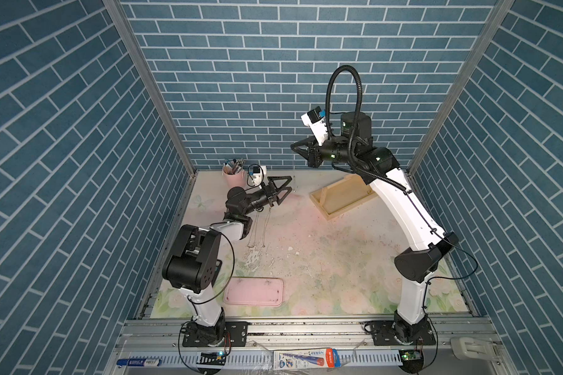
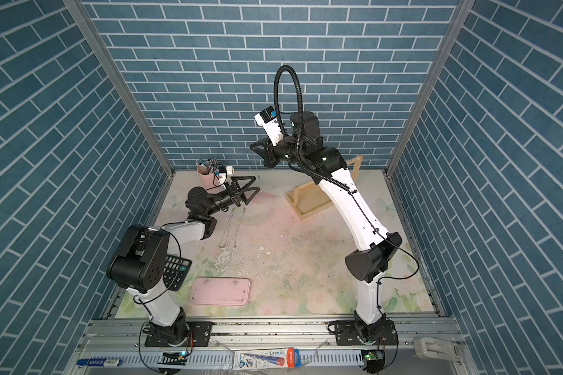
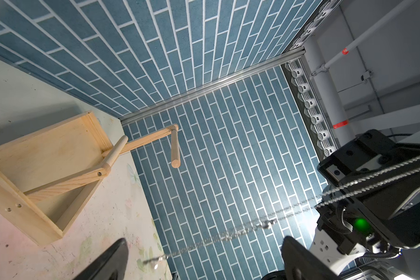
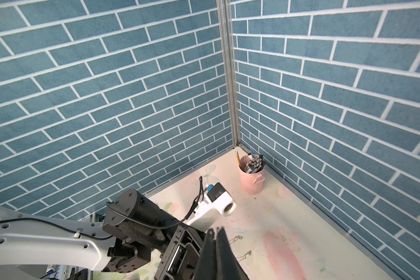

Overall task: Take the necklace off the jewelry display stand
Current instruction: Take off the necklace from the stand, then place the necklace at the center of the board.

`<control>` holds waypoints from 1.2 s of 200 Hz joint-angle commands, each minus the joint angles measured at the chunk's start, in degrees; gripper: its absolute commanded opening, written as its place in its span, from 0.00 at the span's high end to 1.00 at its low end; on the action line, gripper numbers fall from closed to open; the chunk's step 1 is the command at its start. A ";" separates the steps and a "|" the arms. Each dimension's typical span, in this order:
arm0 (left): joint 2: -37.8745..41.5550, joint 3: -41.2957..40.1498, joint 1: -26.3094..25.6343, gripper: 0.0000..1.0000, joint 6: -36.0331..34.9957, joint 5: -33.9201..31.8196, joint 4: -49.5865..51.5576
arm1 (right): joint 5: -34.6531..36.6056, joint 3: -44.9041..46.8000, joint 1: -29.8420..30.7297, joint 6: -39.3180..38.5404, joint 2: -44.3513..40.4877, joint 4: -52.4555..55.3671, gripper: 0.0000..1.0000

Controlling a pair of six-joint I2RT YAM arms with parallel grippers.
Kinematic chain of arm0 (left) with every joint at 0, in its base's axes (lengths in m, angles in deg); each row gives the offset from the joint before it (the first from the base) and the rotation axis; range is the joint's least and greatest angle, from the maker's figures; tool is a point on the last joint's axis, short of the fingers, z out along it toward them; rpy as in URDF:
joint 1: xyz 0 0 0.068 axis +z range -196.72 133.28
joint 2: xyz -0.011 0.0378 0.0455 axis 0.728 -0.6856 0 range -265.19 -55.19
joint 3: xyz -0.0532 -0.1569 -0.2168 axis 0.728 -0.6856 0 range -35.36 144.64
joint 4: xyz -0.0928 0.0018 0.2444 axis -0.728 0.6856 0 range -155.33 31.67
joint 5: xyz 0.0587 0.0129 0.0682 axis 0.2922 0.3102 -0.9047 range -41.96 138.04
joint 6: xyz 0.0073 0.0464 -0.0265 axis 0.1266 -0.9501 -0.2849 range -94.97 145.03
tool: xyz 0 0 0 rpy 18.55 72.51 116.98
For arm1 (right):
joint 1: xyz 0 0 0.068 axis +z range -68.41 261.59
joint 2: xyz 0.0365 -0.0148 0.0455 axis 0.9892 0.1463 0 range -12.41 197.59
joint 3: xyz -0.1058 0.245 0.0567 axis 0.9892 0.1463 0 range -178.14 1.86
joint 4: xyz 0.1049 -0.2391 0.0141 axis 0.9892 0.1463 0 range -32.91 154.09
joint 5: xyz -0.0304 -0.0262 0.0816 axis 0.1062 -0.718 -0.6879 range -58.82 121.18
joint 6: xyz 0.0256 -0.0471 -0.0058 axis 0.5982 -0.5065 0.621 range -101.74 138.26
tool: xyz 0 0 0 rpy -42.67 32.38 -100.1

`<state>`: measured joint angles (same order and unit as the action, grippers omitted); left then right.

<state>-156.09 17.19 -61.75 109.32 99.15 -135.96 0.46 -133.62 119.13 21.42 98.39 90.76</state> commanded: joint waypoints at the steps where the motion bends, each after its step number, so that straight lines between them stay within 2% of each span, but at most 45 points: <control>1: -0.25 -0.09 -0.21 0.01 0.08 0.48 -2.23 | -0.83 -1.10 0.52 -0.13 0.80 0.35 1.00; 240: 0.34 -0.23 -0.53 0.01 0.04 0.41 -2.49 | 1.71 -6.46 0.78 -2.47 3.92 3.86 1.00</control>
<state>-156.09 17.19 -62.01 109.54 99.13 -136.40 1.48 -138.24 119.58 20.88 101.63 94.00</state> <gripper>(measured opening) 0.994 0.043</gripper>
